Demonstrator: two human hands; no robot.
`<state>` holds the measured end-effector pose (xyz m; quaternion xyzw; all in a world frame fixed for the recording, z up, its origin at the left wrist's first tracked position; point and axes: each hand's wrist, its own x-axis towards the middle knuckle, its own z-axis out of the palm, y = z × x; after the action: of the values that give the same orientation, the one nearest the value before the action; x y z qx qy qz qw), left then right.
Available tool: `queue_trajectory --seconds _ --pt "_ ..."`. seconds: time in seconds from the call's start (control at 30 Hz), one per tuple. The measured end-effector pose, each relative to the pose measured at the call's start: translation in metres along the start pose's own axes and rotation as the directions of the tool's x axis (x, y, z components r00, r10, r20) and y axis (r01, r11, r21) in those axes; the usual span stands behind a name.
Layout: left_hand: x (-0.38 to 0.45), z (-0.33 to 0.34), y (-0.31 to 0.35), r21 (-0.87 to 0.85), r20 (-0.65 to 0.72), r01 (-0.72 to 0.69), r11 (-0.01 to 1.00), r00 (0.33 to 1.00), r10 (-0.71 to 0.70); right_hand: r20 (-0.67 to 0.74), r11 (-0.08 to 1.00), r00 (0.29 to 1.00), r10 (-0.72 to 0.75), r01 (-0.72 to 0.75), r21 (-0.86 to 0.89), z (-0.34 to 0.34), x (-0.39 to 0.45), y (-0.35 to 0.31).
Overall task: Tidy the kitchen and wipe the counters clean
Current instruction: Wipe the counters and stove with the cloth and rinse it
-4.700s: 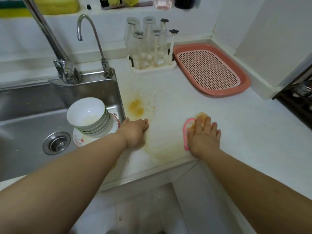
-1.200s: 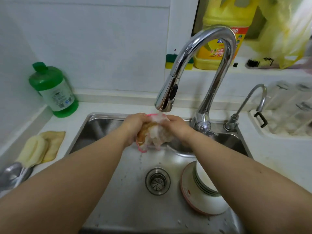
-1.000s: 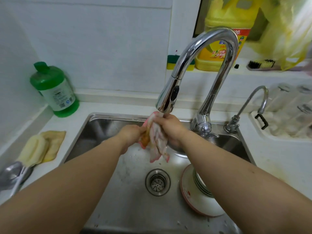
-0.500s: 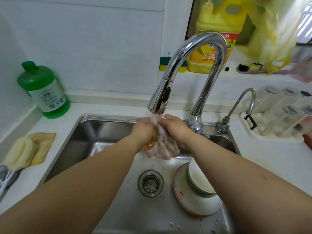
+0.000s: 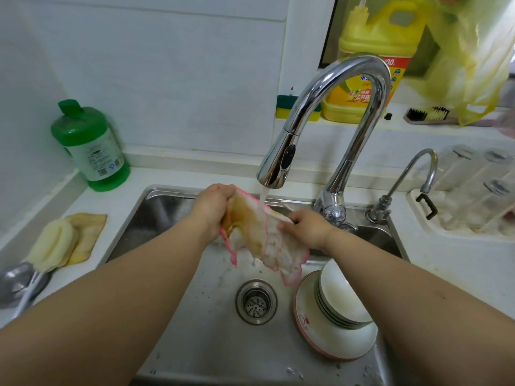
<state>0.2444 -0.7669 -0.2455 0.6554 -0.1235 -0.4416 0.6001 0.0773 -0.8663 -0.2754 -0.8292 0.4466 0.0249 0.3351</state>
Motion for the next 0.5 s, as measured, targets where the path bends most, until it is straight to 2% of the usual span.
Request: queue_trajectory --seconds 0.07,0.1,0.17,0.2,0.3,0.4,0.5 --pt "0.002 -0.008 -0.005 0.174 -0.079 0.014 0.985 0.997 0.000 -0.025 0.967 0.999 0.031 -0.024 0.254 -0.001 -0.004 -0.005" --pt "0.002 -0.010 -0.007 0.250 -0.106 0.030 0.968 0.994 -0.003 -0.007 0.895 0.999 0.042 -0.034 0.444 -0.001 -0.006 -0.011" --pt "0.001 -0.009 -0.012 0.325 -0.111 0.047 0.944 0.994 -0.011 0.117 0.664 0.993 -0.026 -0.070 0.744 -0.001 -0.012 -0.025" --pt "0.000 -0.006 -0.012 0.321 -0.077 0.042 0.946 0.997 -0.018 0.161 0.605 0.983 -0.085 -0.078 0.793 0.001 -0.013 -0.031" --pt "-0.005 0.010 -0.011 0.247 0.115 0.008 0.969 0.993 -0.037 0.163 0.664 0.972 -0.167 -0.011 0.748 0.015 -0.011 -0.042" --pt "-0.009 0.023 -0.010 0.201 0.221 -0.036 0.979 0.975 -0.009 0.075 0.630 0.994 -0.073 -0.012 0.776 0.027 -0.006 -0.050" --pt "-0.009 0.018 -0.012 0.154 0.169 -0.003 0.988 0.985 -0.024 0.039 0.495 0.998 0.041 -0.054 0.867 0.026 0.000 -0.052"
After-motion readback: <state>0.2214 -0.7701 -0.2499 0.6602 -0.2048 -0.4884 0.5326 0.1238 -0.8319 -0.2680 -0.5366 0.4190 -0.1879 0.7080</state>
